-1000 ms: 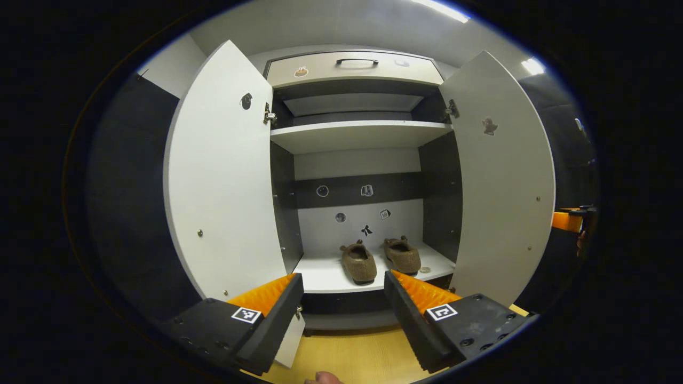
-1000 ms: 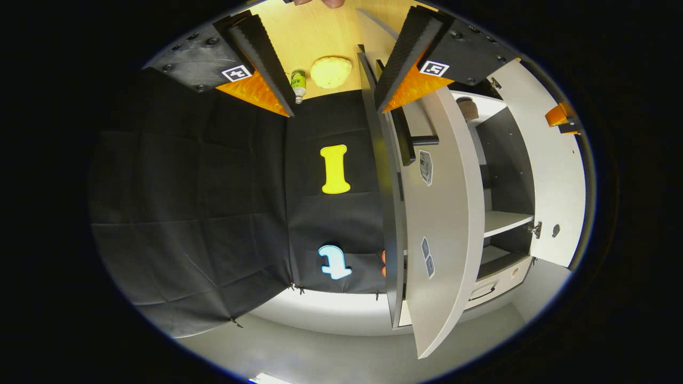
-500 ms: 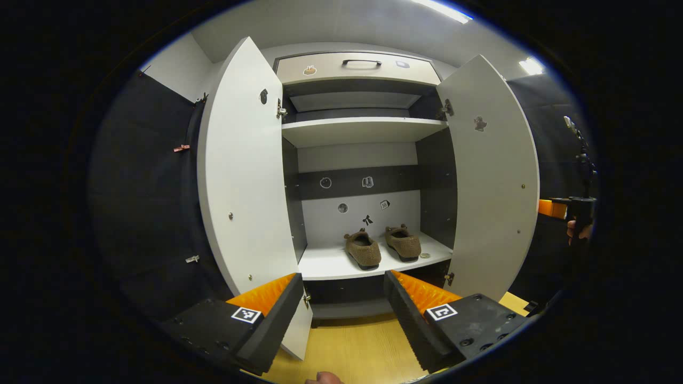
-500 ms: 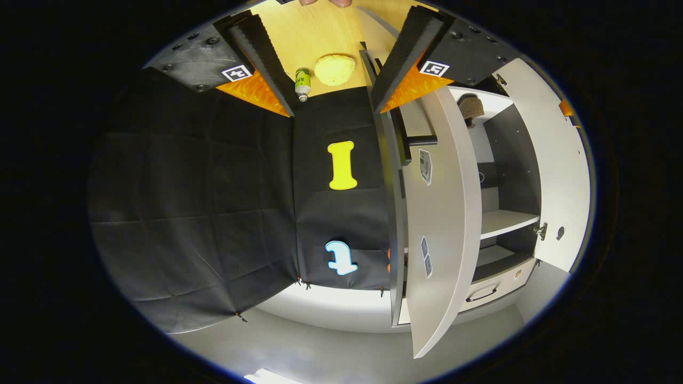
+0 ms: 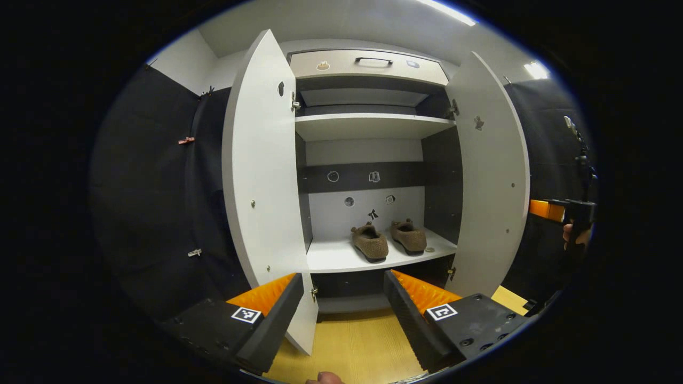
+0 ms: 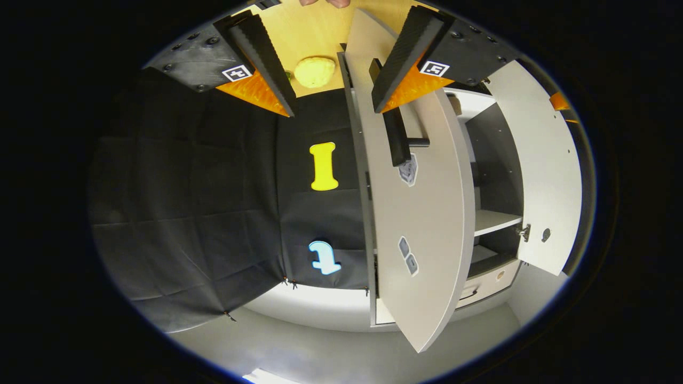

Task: Grab one shoe with the right hand and put it into the shoe cabinet, grab the other shoe with the left hand and put it into the shoe cabinet; then close the right door with the right hand and the left door with the left hand.

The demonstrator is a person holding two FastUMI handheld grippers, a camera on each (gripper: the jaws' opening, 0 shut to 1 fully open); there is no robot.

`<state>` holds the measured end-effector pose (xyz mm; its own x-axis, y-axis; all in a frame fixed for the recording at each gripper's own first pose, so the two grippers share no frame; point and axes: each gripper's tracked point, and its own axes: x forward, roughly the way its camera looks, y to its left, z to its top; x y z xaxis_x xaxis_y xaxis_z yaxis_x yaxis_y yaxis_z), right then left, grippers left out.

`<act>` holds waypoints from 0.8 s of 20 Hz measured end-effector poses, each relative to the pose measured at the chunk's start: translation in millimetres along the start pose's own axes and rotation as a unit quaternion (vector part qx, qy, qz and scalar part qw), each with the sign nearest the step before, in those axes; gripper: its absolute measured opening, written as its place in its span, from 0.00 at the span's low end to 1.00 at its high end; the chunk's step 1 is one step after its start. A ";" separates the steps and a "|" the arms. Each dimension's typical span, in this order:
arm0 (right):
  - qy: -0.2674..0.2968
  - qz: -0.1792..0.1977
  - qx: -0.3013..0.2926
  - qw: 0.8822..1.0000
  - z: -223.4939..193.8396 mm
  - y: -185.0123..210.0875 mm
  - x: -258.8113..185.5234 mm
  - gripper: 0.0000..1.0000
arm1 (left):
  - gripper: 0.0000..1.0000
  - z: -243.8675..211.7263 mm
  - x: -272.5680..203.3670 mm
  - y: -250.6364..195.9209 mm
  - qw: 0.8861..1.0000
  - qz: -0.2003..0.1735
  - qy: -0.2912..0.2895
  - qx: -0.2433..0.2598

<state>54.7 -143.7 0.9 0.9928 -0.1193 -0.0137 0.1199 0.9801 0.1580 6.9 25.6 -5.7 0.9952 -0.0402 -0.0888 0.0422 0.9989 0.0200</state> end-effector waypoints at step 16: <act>0.043 0.141 -0.002 0.989 -37.0 147.8 -12.8 0.98 | 0.96 -3.6 -25.0 81.2 0.997 0.069 -0.002 -0.016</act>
<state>59.9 8.6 -12.1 0.9835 0.1730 -0.0535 -0.1622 0.9729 0.1645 -15.0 107.8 -5.5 0.9917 0.0975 -0.0833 -0.0980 0.9952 -0.0010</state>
